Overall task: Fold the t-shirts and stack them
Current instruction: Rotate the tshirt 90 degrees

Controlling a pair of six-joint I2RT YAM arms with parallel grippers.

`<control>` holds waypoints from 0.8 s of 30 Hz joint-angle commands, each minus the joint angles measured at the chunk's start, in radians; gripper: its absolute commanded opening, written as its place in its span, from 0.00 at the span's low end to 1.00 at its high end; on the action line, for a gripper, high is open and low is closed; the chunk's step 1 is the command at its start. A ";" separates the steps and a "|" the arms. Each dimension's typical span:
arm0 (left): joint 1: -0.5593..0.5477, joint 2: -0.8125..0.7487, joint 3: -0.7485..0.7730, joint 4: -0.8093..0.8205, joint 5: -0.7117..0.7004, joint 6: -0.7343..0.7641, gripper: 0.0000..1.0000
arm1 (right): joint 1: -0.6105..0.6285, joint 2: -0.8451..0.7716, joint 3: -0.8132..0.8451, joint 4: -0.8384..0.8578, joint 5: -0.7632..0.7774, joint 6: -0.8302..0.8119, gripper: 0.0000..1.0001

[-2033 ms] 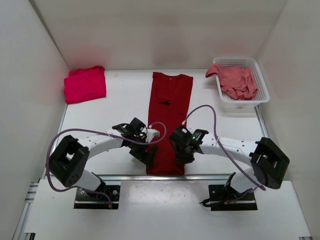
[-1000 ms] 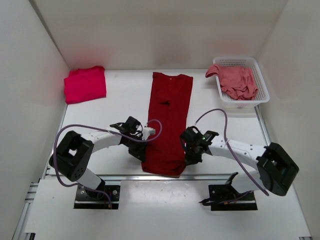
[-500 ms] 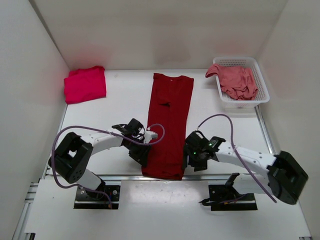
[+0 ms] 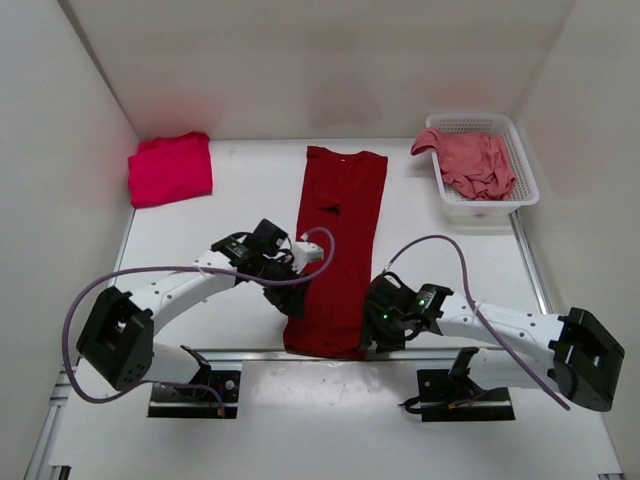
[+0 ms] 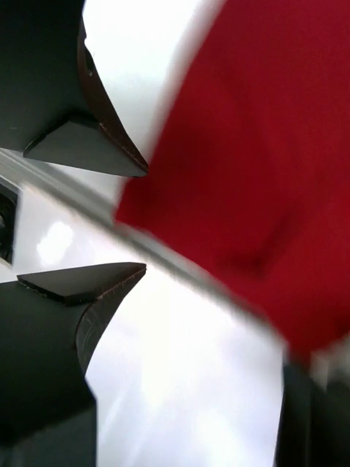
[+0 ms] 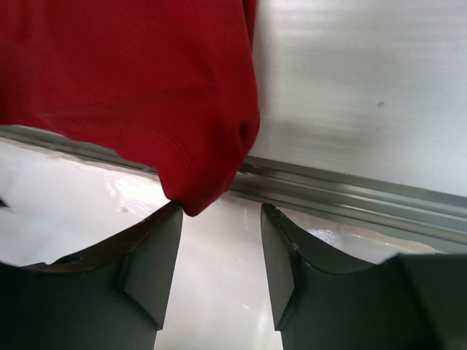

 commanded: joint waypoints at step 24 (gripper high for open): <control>-0.251 0.305 0.071 0.282 0.110 -0.205 0.67 | 0.038 0.005 -0.109 0.182 -0.014 0.109 0.31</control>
